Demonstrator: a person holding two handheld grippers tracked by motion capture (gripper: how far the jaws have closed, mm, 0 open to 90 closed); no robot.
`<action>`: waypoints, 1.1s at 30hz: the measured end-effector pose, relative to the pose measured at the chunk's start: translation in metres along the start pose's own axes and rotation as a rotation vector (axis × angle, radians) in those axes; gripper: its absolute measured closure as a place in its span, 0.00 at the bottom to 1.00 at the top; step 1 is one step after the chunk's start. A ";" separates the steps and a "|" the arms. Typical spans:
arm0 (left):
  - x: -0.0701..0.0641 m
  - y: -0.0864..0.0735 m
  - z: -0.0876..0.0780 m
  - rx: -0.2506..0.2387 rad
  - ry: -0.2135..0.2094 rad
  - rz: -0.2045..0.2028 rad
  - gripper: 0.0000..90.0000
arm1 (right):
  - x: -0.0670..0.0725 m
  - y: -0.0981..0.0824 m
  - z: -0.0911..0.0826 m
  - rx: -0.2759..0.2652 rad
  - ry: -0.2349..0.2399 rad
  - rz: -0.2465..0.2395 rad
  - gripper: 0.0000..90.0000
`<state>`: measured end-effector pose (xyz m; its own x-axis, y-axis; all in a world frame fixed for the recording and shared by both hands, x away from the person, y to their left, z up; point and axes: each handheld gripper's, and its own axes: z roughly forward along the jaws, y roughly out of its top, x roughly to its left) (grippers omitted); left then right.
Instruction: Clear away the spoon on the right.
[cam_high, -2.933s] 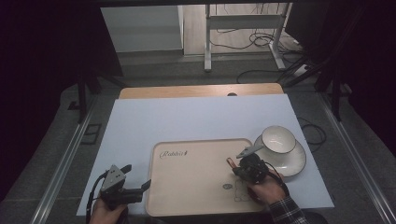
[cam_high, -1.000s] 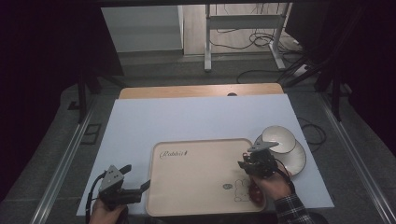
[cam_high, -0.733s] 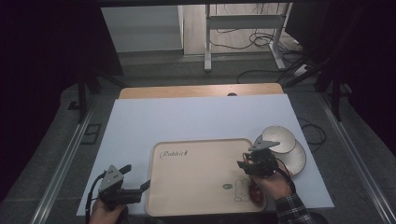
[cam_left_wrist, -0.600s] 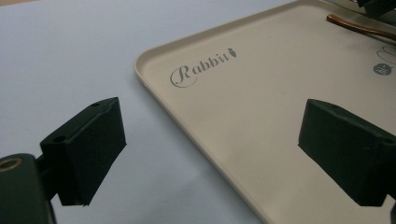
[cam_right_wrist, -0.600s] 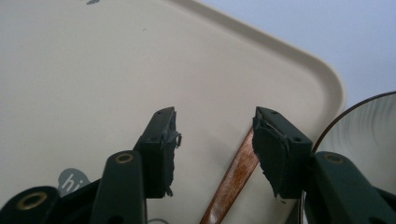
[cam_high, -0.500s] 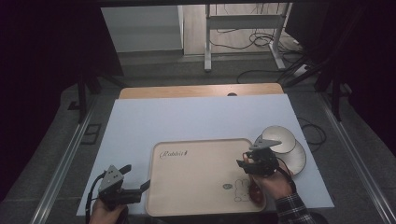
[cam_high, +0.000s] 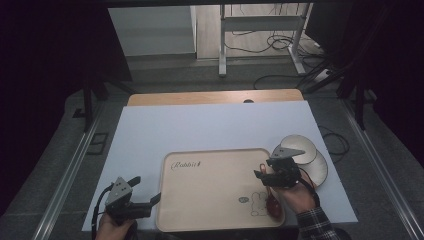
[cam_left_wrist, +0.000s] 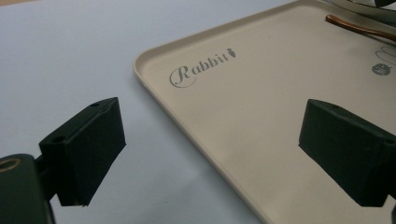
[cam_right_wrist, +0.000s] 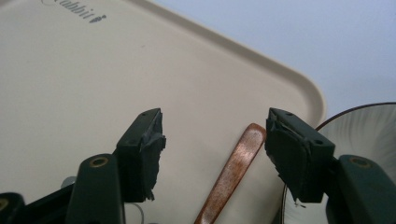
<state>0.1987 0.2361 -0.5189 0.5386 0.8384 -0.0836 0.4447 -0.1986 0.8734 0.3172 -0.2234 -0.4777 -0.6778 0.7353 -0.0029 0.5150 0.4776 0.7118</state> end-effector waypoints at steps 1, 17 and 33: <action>0.000 0.000 0.000 0.000 0.000 0.000 0.08 | 0.000 0.000 -0.001 -0.004 -0.001 -0.002 0.40; -0.001 0.000 0.000 0.000 0.002 0.012 0.07 | 0.000 -0.002 -0.011 -0.048 -0.009 -0.009 0.24; -0.002 0.000 0.000 0.002 0.002 0.017 0.07 | 0.001 -0.005 -0.023 -0.077 -0.004 -0.025 0.10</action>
<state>0.1981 0.2345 -0.5188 0.5449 0.8358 -0.0677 0.4365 -0.2138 0.8740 0.3019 -0.2356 -0.4648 -0.6880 0.7253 -0.0242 0.4560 0.4579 0.7631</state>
